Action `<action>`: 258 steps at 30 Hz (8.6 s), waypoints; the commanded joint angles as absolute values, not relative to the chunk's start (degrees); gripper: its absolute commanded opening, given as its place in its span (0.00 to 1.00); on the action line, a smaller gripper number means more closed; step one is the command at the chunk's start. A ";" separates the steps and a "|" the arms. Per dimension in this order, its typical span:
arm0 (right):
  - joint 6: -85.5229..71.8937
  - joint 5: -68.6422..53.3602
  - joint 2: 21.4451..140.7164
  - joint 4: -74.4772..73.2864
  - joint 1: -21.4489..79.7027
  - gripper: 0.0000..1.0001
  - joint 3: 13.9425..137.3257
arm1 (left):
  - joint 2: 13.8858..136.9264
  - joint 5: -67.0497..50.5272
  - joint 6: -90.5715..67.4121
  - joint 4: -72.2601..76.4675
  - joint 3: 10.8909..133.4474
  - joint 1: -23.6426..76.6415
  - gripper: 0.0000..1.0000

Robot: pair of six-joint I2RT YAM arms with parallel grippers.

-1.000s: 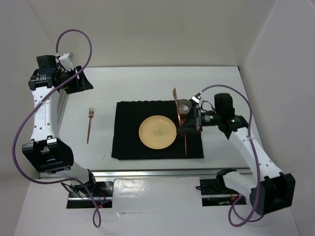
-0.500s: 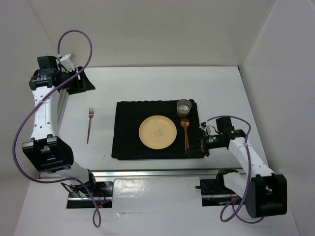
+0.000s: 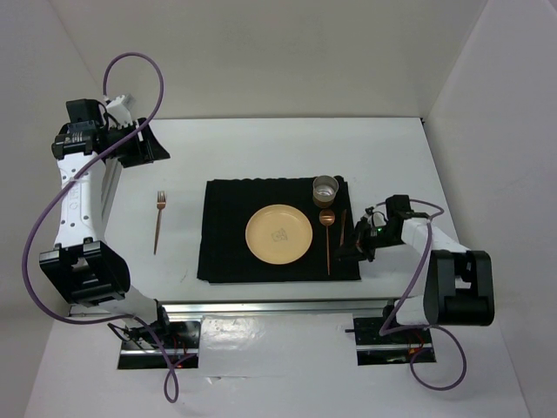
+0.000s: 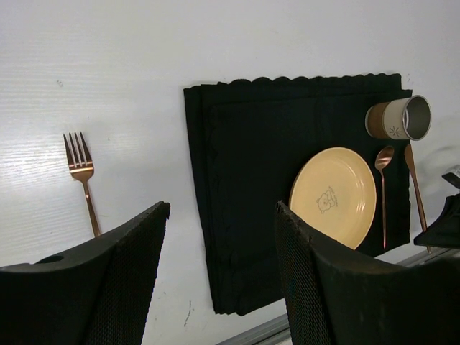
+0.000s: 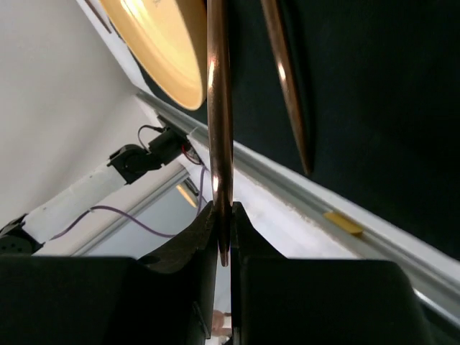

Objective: Set the dinner table for one person

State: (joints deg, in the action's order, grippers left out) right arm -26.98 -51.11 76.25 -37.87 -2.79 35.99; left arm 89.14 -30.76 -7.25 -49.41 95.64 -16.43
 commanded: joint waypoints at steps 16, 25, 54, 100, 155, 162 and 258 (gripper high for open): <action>-20.30 -50.29 84.28 -33.92 -6.59 0.29 33.93 | 90.09 -32.26 -5.28 -49.04 96.59 -17.31 0.68; -21.61 -44.49 86.23 -37.61 -6.59 0.38 35.86 | 90.09 -32.26 -5.27 -49.57 96.59 -17.31 0.68; -28.21 -5.81 93.33 -43.24 11.43 0.44 57.65 | 90.09 -32.78 -4.75 -49.57 96.07 -17.31 0.68; -20.12 -2.90 97.29 -40.87 15.47 0.35 57.74 | 90.62 -31.56 -2.55 -50.63 96.59 -17.31 0.68; -29.44 6.86 71.98 -50.10 15.47 0.85 74.79 | 98.10 -12.67 -14.66 -49.48 84.55 -7.49 0.00; -30.50 6.24 72.60 -50.09 15.47 0.85 75.41 | 100.80 -8.53 -22.85 -55.37 80.79 7.01 0.00; -26.37 22.23 73.65 -52.12 15.47 1.00 81.83 | 76.21 33.13 -5.80 -35.95 69.70 -4.04 0.82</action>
State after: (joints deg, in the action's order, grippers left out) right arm -27.05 20.43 74.06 -54.02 15.25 78.87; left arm 78.22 33.21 -4.75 -36.05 68.79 -3.68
